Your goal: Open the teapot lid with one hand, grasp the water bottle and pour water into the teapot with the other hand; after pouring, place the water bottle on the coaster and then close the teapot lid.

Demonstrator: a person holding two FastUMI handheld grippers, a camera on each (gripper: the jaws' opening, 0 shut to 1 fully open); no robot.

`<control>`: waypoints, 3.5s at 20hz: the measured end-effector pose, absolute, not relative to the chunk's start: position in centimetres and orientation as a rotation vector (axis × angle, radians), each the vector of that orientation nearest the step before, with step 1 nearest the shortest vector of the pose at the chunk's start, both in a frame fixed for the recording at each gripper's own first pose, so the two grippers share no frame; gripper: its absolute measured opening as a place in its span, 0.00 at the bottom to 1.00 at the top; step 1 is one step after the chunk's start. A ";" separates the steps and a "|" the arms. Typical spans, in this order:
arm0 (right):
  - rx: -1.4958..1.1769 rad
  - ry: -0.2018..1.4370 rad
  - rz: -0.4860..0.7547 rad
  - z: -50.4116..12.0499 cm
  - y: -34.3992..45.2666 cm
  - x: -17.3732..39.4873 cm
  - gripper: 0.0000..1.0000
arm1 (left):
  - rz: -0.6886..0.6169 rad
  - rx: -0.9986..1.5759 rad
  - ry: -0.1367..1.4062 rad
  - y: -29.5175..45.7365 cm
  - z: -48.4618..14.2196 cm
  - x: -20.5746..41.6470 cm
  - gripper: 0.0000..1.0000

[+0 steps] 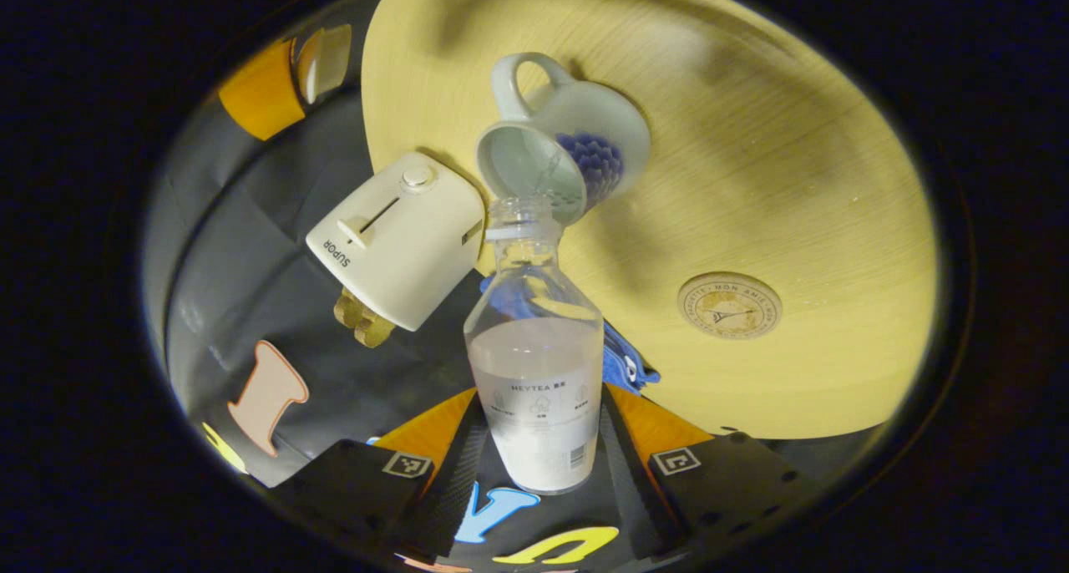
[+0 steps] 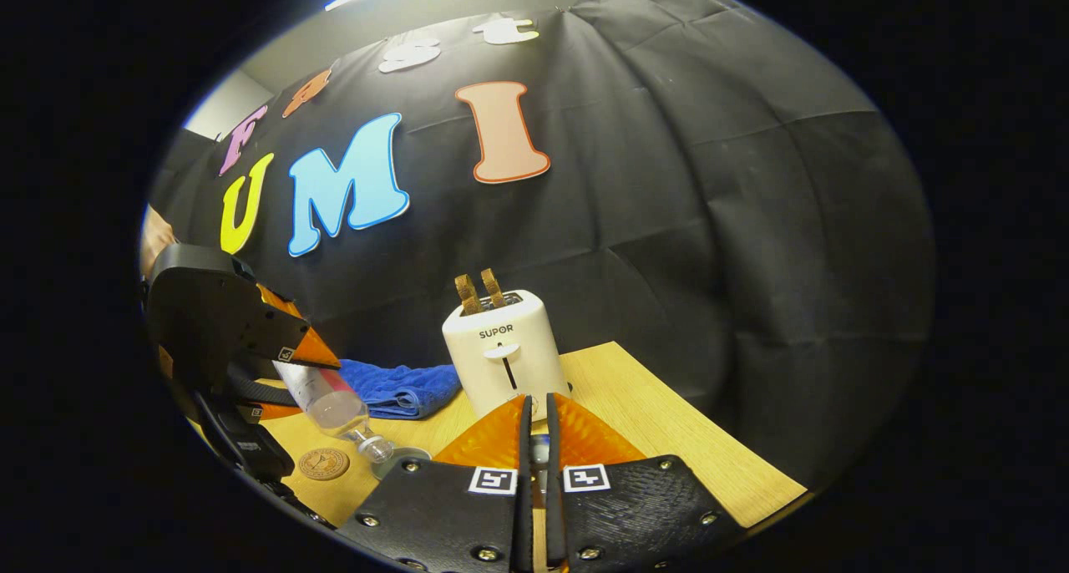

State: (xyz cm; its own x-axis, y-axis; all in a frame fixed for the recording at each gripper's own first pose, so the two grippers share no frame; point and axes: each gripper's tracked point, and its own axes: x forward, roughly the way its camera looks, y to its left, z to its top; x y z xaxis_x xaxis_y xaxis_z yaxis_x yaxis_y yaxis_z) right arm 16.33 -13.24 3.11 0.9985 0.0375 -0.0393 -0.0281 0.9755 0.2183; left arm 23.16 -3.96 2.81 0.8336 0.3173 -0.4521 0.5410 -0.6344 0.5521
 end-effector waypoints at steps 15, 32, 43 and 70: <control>0.243 0.028 0.036 3.7 -13.5 16.1 0.06 | -0.362 2.432 0.566 -5.9 4.9 23.1 0.87; 0.253 0.026 0.021 3.6 -14.0 16.2 0.06 | -0.248 1.871 0.471 -0.3 4.2 21.3 0.88; 0.187 0.024 0.055 3.6 -12.3 16.2 0.06 | -0.098 1.069 0.335 3.6 1.1 19.5 0.87; 0.194 0.024 0.066 3.6 -12.1 16.1 0.06 | 0.039 0.120 0.197 4.5 -2.1 20.1 0.87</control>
State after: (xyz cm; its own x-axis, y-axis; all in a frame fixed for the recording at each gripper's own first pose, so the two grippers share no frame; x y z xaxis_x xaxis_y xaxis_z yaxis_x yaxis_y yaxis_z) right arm 16.12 -12.07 3.61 0.9975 0.0679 -0.0171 -0.0634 0.9791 0.1930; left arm 20.09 4.53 -2.11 0.9799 0.0506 -0.1927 -0.0270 0.9920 0.1231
